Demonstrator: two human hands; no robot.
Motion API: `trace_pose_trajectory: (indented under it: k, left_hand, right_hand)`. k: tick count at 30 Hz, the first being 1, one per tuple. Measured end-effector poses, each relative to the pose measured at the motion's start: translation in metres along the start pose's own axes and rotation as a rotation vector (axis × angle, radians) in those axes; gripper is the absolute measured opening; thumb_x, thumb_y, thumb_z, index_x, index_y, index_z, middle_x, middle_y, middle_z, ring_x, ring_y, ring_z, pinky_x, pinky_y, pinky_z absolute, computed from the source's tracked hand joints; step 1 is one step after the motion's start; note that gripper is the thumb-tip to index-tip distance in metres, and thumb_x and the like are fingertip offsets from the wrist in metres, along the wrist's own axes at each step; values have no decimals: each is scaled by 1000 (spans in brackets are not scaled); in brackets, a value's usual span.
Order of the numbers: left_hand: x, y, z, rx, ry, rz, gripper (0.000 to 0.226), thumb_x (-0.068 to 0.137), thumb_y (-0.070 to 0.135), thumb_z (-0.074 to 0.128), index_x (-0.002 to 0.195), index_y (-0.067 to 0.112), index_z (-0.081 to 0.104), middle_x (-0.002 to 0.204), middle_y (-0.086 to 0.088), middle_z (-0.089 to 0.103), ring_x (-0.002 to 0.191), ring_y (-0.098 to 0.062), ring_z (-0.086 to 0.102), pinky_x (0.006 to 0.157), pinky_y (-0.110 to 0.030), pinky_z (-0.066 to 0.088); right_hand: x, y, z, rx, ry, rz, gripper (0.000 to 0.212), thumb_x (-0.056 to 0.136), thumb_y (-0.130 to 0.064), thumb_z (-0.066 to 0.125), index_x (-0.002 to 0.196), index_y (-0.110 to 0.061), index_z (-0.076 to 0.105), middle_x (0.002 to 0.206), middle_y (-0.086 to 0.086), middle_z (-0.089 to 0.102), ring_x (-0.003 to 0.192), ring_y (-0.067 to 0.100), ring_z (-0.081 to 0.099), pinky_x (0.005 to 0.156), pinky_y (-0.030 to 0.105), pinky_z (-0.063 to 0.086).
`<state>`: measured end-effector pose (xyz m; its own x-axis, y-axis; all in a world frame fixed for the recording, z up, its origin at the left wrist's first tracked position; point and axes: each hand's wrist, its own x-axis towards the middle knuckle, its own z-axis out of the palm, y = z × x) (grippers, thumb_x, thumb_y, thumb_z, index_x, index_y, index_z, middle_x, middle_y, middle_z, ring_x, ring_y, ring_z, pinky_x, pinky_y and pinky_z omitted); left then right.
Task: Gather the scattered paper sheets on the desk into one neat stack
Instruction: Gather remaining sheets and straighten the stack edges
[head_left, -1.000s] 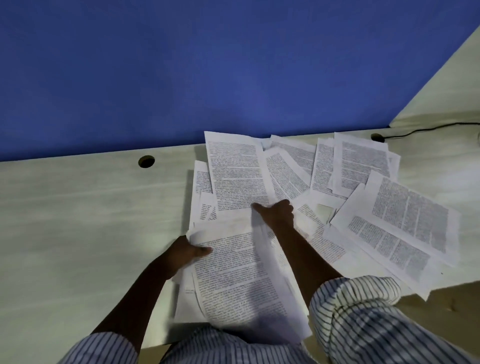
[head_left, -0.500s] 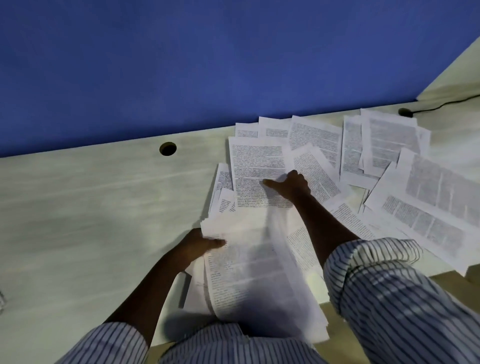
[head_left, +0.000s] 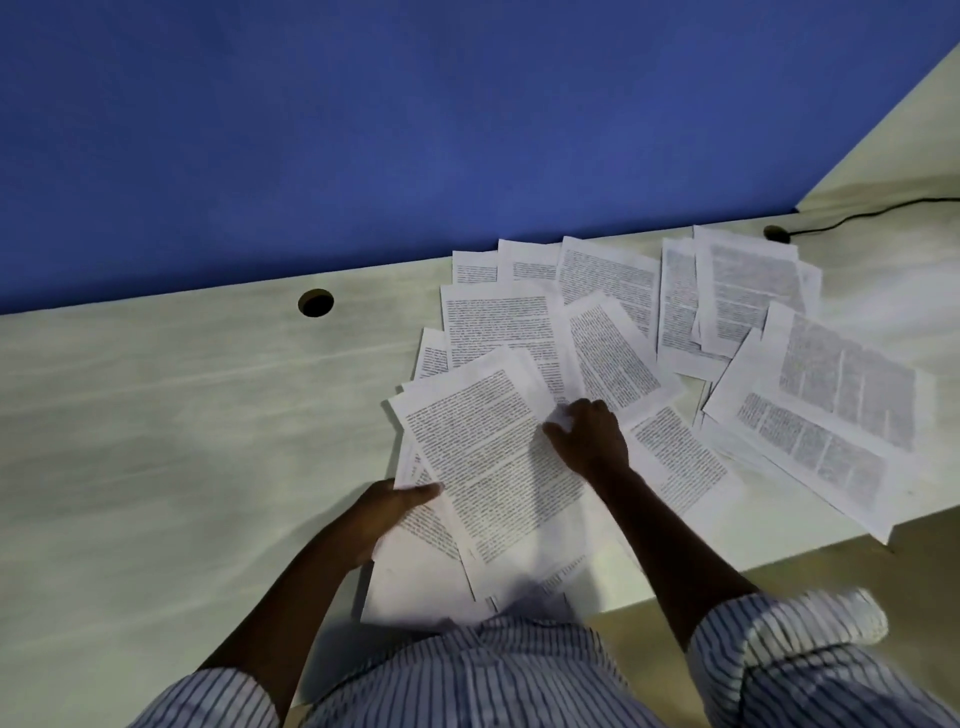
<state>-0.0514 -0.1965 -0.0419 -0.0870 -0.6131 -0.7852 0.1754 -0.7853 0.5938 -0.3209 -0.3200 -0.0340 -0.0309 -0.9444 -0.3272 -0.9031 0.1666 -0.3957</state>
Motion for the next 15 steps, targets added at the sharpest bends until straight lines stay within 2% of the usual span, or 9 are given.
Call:
trace_pose_trajectory:
  k: [2,5,8,11,12,14,15]
  left_hand:
    - [2,7,6,11,21,-3,38,82,32,79,111,8,74,105,-13,76,98,-33,73,96,-48,54]
    - [7,14,14,7,35,49,39,79,37,80,112,17,74,107,-6,77,101,-27,73,97,-43,54]
    - [15,17,17,47,112,153,27,78,22,82,104,23,73,102,2,78,99,-22,72,94,-39,55]
    - [21,18,10,49,211,189,25,77,6,81,99,17,75,104,-7,77,99,-25,72,100,-45,52]
    - [21,19,7,44,213,199,28,77,4,81,103,13,75,107,-9,76,102,-27,71,102,-47,50]
    - [16,22,3,39,209,219,35,79,2,78,113,8,72,112,-11,74,106,-29,70,105,-49,48]
    - [14,23,1,32,201,228,36,80,1,76,116,7,70,114,-11,74,108,-29,69,106,-49,47]
  right_hand:
    - [-15,1,3,-28,49,52,58,87,-48,67,124,-4,56,120,18,58,112,37,57,90,45,53]
    - [-36,-3,19,-50,27,-51,53,93,-47,60,121,-2,58,117,18,61,110,36,60,89,40,51]
    - [-38,-2,21,-57,-83,-181,47,96,-47,53,116,-6,65,113,13,66,108,30,63,87,35,50]
    - [-13,9,4,-53,-93,-169,61,90,-61,34,100,-14,72,102,8,70,102,27,66,84,32,50]
    - [1,15,-2,-29,-46,-135,60,90,-61,36,103,-13,71,103,9,69,102,27,65,85,32,50]
    - [23,22,-19,88,58,-35,47,90,-51,58,111,-9,66,107,10,67,101,25,64,84,33,51]
    - [32,22,-28,162,81,-2,47,88,-47,65,113,-7,64,107,8,66,99,24,64,84,33,53]
